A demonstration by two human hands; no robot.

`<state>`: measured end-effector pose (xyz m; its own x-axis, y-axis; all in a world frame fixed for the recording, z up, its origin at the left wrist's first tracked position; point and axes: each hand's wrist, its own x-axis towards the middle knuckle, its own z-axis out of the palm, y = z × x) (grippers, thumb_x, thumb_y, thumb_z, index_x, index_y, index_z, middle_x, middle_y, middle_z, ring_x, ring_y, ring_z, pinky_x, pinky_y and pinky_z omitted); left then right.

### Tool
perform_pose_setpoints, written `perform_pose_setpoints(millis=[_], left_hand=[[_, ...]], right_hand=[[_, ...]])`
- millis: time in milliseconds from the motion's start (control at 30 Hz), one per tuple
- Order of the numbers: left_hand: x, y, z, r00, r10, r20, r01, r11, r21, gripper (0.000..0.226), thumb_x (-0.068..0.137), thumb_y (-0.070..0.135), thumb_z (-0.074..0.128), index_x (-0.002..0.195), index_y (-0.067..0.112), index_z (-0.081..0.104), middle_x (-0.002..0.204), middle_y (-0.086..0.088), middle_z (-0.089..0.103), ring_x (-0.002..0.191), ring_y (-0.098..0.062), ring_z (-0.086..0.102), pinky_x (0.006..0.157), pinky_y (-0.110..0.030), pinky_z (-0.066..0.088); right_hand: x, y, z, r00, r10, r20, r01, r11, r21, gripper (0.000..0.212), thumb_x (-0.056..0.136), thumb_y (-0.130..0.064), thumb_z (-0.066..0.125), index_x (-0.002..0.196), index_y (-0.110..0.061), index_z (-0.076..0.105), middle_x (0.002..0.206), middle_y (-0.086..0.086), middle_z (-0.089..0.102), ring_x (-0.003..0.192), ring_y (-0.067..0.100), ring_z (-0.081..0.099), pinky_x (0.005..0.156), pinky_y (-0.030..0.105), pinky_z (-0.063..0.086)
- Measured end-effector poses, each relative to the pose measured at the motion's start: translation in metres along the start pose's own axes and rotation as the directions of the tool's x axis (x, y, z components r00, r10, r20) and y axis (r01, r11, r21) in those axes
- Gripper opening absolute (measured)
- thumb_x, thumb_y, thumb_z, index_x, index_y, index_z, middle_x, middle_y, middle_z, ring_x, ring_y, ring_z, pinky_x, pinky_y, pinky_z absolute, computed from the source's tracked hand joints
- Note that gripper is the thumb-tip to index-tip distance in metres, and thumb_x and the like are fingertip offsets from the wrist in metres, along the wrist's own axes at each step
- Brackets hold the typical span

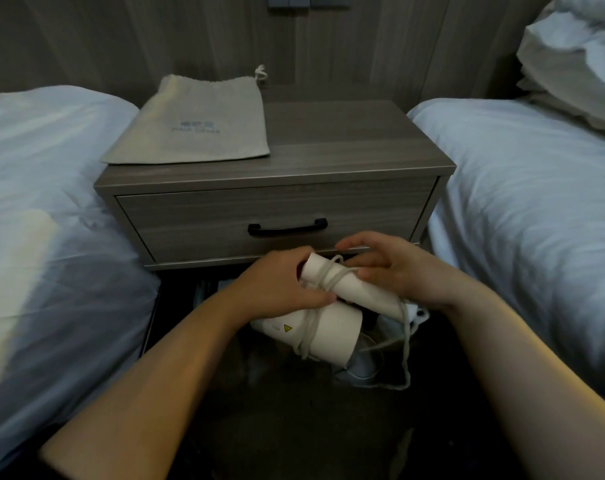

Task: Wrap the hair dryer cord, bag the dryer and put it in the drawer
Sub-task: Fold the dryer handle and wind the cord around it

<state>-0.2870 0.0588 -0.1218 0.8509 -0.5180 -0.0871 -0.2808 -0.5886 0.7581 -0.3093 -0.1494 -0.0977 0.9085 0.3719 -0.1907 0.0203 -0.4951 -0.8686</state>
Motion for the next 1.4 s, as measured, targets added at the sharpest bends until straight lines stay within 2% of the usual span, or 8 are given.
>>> perform_pose_setpoints(millis=[167,300,400,700,900,1000,1133,1400], left_hand=[[-0.001,-0.002,-0.008,1.000,0.017,0.020,-0.017,1.000,0.014,0.023,0.072,0.038,0.075,0.087,0.033,0.059,0.088,0.011,0.066,0.082,-0.004,0.063,0.074,-0.024,0.051],[0.002,-0.008,-0.007,1.000,0.007,-0.006,-0.007,1.000,0.008,0.024,0.077,0.035,0.071,0.096,0.026,0.061,0.092,0.010,0.065,0.083,-0.004,0.062,0.075,-0.024,0.051],[0.004,-0.011,-0.003,1.000,-0.004,0.004,0.004,1.000,0.009,0.027,0.079,0.034,0.069,0.101,0.021,0.061,0.097,0.007,0.065,0.086,-0.007,0.062,0.078,-0.027,0.052],[0.005,-0.009,-0.005,0.986,0.003,0.166,-0.005,1.000,0.011,0.015,0.080,0.032,0.068,0.091,0.034,0.057,0.093,0.013,0.062,0.085,-0.002,0.061,0.073,-0.020,0.048],[0.006,-0.008,-0.004,0.993,0.018,0.121,-0.018,1.000,0.003,0.015,0.082,0.033,0.067,0.089,0.038,0.054,0.091,0.015,0.061,0.083,-0.001,0.059,0.070,-0.018,0.046],[0.006,-0.013,-0.009,0.997,0.006,0.081,-0.009,0.999,0.037,0.016,0.081,0.034,0.067,0.093,0.031,0.057,0.091,0.013,0.061,0.082,-0.002,0.059,0.071,-0.020,0.048],[0.006,-0.019,-0.013,0.996,-0.024,0.082,0.019,0.998,0.057,0.019,0.080,0.035,0.068,0.095,0.029,0.057,0.092,0.010,0.062,0.084,-0.006,0.060,0.074,-0.024,0.049],[0.008,-0.017,-0.009,0.995,-0.074,0.065,0.092,0.936,-0.339,0.015,0.087,0.030,0.059,0.099,0.039,0.057,0.102,0.010,0.064,0.095,-0.008,0.062,0.078,-0.026,0.048]], right_hand=[[-0.002,0.004,-0.006,0.981,0.024,0.193,-0.078,0.957,0.278,0.049,0.087,0.008,0.049,0.127,-0.021,0.049,0.118,0.010,0.066,0.108,0.021,0.064,0.085,0.029,0.055],[0.004,0.004,-0.003,0.993,0.080,-0.089,-0.082,0.996,-0.028,0.021,0.082,-0.013,0.066,0.099,-0.026,0.068,0.097,0.002,0.074,0.091,0.012,0.069,0.087,0.030,0.053],[0.008,0.001,0.004,0.959,0.018,-0.282,-0.089,0.967,-0.241,0.008,0.082,-0.025,0.067,0.081,-0.022,0.074,0.075,-0.003,0.071,0.068,0.005,0.062,0.060,0.010,0.046],[0.008,0.006,-0.005,0.993,0.115,-0.014,-0.116,0.988,-0.105,0.012,0.087,-0.010,0.061,0.079,-0.012,0.070,0.068,0.001,0.070,0.059,0.007,0.065,0.059,0.023,0.056],[0.014,0.002,-0.001,0.971,0.039,-0.237,-0.140,0.893,-0.428,0.026,0.086,-0.027,0.061,0.061,-0.023,0.061,0.051,-0.003,0.060,0.037,0.001,0.053,0.050,0.023,0.046],[0.017,0.009,-0.005,0.948,0.104,-0.302,-0.138,0.986,-0.093,0.042,0.083,-0.029,0.066,0.044,-0.019,0.053,0.036,-0.006,0.044,0.033,0.008,0.040,0.043,0.022,0.037],[0.015,0.023,-0.017,0.985,0.164,-0.046,-0.137,0.924,0.356,0.022,0.084,-0.019,0.059,0.063,-0.013,0.064,0.040,-0.001,0.039,0.037,0.010,0.030,0.042,0.024,0.024],[0.023,0.037,-0.016,0.982,0.173,-0.081,-0.080,0.755,0.651,0.018,0.085,0.006,0.045,0.086,-0.003,0.061,0.060,0.007,0.063,0.041,0.008,0.055,0.039,0.017,0.044]])
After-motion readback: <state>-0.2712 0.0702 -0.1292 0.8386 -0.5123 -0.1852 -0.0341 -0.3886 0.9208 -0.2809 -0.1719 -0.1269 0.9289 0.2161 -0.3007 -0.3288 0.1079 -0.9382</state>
